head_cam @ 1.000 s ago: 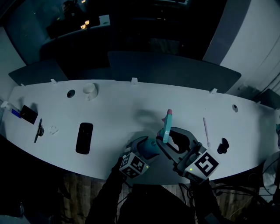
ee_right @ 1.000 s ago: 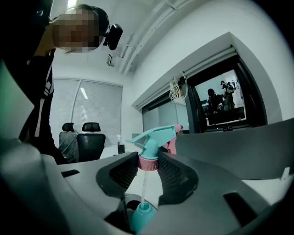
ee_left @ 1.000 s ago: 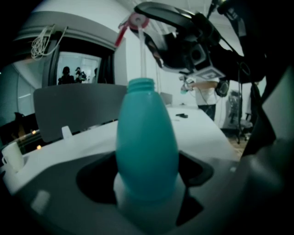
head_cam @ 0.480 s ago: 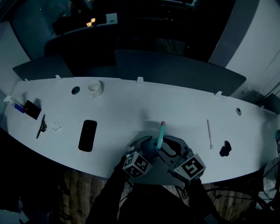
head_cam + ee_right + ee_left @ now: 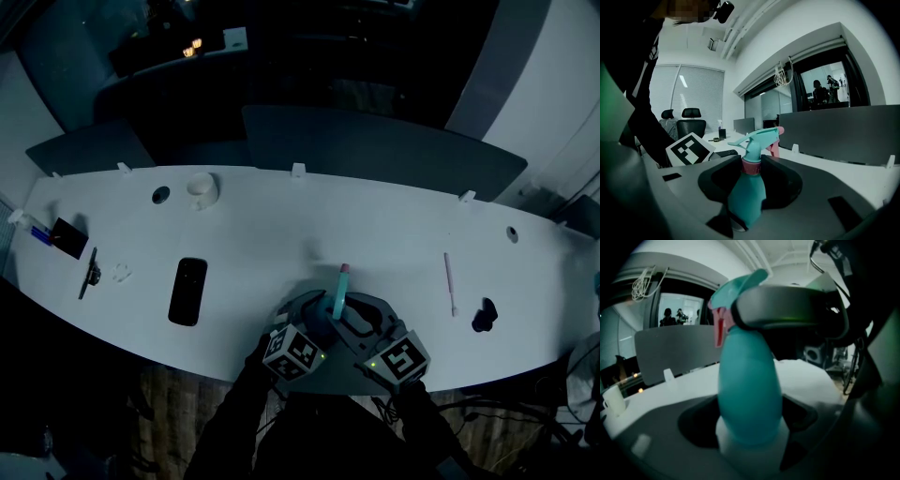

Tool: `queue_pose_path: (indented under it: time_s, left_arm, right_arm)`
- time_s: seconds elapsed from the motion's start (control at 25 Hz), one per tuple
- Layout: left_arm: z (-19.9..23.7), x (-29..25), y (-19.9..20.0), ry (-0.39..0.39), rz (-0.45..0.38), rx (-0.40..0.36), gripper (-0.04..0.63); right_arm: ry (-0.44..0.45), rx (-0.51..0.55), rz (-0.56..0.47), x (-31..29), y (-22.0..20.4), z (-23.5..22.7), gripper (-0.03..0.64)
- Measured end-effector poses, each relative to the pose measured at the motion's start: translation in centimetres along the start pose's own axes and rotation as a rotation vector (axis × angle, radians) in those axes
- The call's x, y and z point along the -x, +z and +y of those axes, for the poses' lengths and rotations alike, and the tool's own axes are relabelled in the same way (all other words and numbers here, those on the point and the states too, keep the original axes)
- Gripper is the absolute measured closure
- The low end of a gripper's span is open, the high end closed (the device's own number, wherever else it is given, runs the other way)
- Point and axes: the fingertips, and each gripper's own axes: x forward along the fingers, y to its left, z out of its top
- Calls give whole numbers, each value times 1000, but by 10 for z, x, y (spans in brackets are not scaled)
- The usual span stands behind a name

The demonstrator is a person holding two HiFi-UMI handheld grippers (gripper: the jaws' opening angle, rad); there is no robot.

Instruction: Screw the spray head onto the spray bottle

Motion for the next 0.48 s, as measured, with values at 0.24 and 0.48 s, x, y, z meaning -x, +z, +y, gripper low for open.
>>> queue_pose_path:
  time_s: [0.24,0.48]
  left_arm:
    - [0,0,1,7,1,0,189]
    - [7,24,-10,-17,-23,31,192]
  right_arm:
    - [-11,26,-18,1,0,0,494]
    - [4,18,-21,0,0,1,494]
